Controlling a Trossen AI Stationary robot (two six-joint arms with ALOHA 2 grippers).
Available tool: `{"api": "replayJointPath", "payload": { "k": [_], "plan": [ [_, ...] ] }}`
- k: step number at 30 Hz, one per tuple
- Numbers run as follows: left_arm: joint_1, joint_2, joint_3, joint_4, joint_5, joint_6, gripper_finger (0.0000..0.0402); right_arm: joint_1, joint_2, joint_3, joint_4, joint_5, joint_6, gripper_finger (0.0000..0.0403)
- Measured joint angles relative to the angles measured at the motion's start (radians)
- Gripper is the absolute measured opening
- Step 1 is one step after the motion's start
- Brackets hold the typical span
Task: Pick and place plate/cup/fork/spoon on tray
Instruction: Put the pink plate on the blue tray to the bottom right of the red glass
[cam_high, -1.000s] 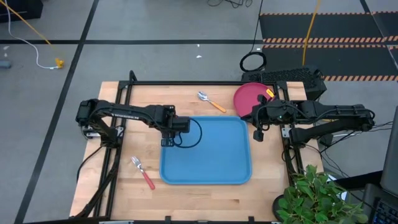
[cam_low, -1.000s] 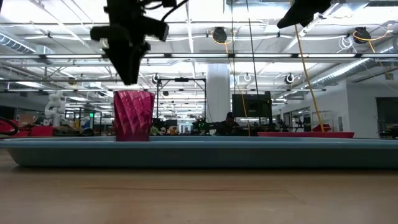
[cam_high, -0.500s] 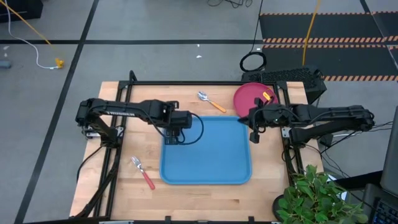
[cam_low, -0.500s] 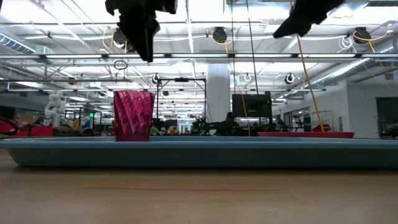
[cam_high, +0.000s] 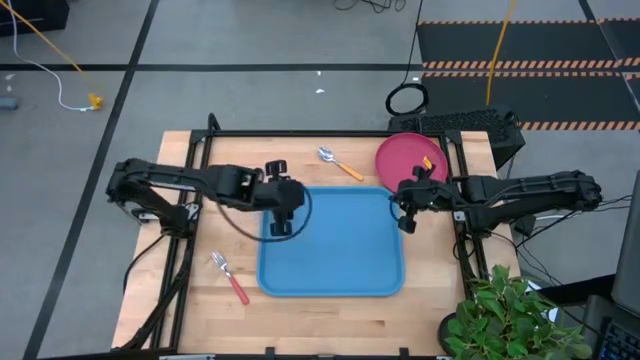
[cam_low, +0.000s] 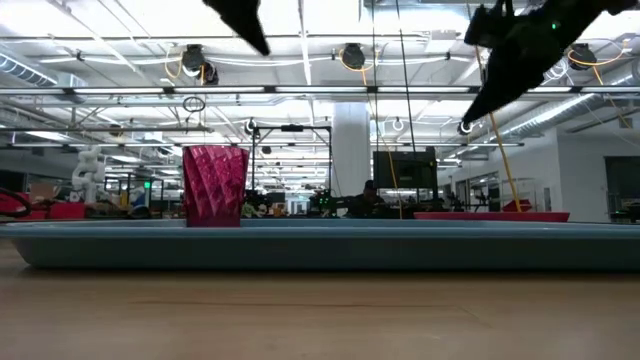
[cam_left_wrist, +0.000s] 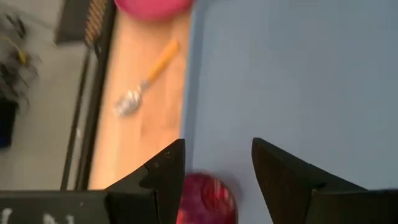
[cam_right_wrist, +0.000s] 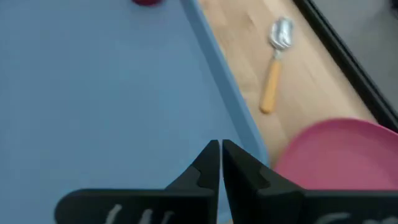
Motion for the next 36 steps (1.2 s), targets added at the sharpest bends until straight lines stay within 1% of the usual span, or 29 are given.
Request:
{"api": "replayJointPath", "payload": {
  "k": [4,6,8,11,12,14,16,21,29,36],
  "plan": [
    [-0.006,-0.095,-0.105,0.152,-0.021,0.026,0.0186,0.000,0.000,-0.041,-0.001,-0.003,-0.014,0.0057],
    [-0.005,-0.136,-0.176,0.198,-0.022,0.039,0.0186,0.000,0.000,-0.068,-0.002,-0.001,-0.009,0.0084],
    [-0.001,-0.176,-0.245,0.282,-0.025,0.050,0.0186,-0.004,0.000,-0.093,0.003,0.004,-0.008,0.0113],
    [0.006,-0.227,-0.329,0.348,-0.041,0.104,0.0186,-0.014,0.000,-0.133,0.023,0.006,-0.006,0.0153],
    [0.010,-0.243,-0.349,0.387,-0.043,0.118,0.0186,-0.016,0.000,-0.150,0.041,0.024,-0.008,0.0164],
    [0.022,-0.271,-0.384,0.397,-0.044,0.135,0.0186,-0.020,-0.001,-0.181,0.076,0.062,-0.019,0.0183],
    [0.034,-0.291,-0.395,0.438,-0.045,0.145,0.0186,-0.021,0.000,-0.211,0.117,0.094,-0.029,0.0197],
    [0.055,-0.316,-0.407,0.454,-0.045,0.147,0.0186,-0.030,-0.001,-0.256,0.144,0.105,-0.038,0.0209],
    [0.056,-0.309,-0.408,0.451,-0.044,0.147,0.0186,-0.056,0.000,-0.310,0.147,0.105,-0.043,0.0210],
    [0.056,-0.309,-0.408,0.452,-0.041,0.145,0.0186,-0.098,0.000,-0.313,0.162,0.106,-0.036,0.0203]
  ]
}}
